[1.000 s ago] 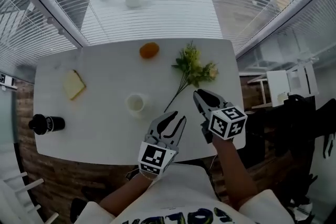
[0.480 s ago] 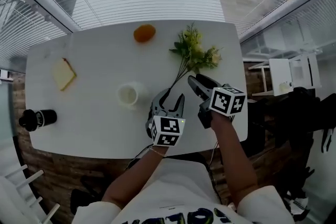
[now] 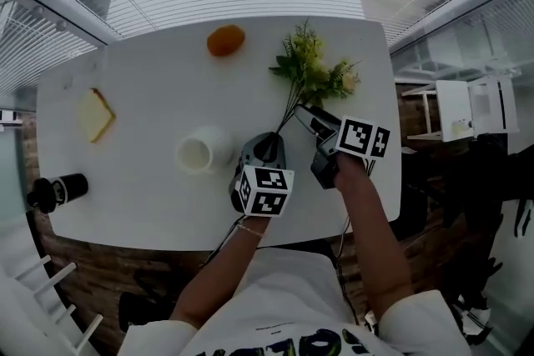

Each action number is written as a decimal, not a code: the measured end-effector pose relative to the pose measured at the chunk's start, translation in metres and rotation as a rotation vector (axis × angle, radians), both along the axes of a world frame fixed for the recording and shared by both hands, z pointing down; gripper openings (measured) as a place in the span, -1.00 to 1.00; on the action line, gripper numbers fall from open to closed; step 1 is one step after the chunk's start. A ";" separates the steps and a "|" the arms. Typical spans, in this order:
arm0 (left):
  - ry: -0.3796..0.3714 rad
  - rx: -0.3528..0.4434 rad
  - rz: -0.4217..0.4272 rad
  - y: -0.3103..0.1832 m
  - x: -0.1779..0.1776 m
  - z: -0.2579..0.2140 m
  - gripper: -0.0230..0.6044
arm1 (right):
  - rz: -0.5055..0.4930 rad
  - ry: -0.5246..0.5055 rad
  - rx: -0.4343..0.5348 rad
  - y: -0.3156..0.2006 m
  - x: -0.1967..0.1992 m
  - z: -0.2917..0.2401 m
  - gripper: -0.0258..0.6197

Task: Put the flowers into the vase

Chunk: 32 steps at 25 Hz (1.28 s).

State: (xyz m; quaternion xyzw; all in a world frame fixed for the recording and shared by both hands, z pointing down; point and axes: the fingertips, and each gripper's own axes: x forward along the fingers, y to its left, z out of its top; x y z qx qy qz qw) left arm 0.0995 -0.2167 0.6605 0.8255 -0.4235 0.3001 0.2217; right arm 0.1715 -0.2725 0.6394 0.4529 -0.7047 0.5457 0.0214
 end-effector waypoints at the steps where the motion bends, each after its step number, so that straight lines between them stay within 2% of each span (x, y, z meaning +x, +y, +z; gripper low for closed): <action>1: -0.002 -0.002 0.004 0.000 0.000 0.000 -0.81 | 0.007 -0.010 -0.005 -0.003 0.001 0.002 -0.09; 9: 0.056 -0.046 0.116 0.016 0.016 -0.005 -0.83 | 0.018 -0.101 -0.019 -0.023 0.000 0.004 -0.12; 12: 0.058 -0.066 0.175 0.021 0.024 -0.005 -0.83 | 0.010 -0.142 -0.026 -0.024 -0.002 0.006 -0.25; 15: 0.015 -0.066 0.266 0.026 0.029 -0.004 -0.81 | 0.001 -0.157 -0.032 -0.025 -0.002 0.010 -0.51; 18: 0.006 -0.062 0.313 0.028 0.030 -0.008 -0.80 | -0.009 -0.184 -0.034 -0.023 0.000 0.009 -0.58; 23: 0.009 -0.059 0.322 0.031 0.027 -0.020 -0.80 | -0.005 -0.232 -0.013 -0.016 0.004 -0.002 -0.67; 32: 0.029 0.012 0.273 0.029 0.020 -0.043 -0.81 | 0.015 -0.266 0.088 -0.011 0.005 -0.039 -0.70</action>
